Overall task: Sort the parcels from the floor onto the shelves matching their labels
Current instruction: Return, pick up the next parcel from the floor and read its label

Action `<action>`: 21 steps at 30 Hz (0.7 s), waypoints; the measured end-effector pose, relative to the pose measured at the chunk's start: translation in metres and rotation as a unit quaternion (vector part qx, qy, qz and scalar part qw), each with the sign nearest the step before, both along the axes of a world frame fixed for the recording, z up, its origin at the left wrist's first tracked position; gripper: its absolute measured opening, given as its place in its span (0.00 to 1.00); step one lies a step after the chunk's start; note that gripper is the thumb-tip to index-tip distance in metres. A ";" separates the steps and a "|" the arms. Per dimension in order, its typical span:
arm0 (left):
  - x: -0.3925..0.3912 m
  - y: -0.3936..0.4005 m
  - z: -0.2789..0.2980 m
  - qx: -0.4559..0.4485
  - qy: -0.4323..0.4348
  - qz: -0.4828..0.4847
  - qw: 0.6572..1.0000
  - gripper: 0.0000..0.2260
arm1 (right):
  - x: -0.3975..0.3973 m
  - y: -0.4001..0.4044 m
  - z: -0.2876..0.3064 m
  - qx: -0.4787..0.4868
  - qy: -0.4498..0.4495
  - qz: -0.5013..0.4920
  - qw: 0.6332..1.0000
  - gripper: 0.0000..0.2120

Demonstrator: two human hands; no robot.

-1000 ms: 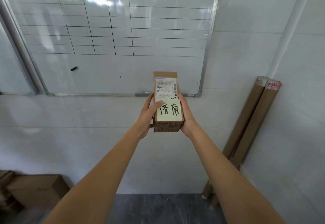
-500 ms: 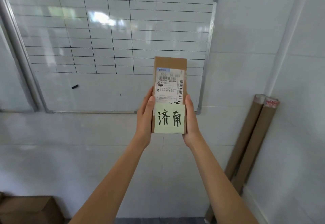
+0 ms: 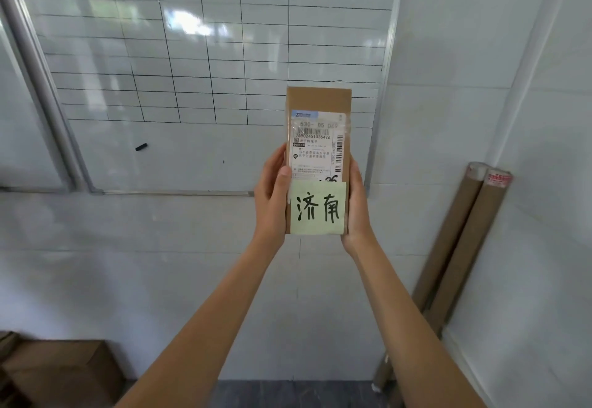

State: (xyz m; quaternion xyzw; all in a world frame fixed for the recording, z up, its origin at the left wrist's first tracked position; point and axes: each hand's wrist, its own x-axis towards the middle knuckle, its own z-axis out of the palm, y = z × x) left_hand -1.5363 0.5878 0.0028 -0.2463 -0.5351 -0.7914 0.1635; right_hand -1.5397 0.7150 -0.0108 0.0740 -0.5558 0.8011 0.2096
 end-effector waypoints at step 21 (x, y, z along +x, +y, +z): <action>-0.003 -0.010 -0.016 -0.002 -0.099 0.006 0.995 0.15 | 0.000 -0.013 -0.018 0.000 -0.086 0.012 0.996 0.26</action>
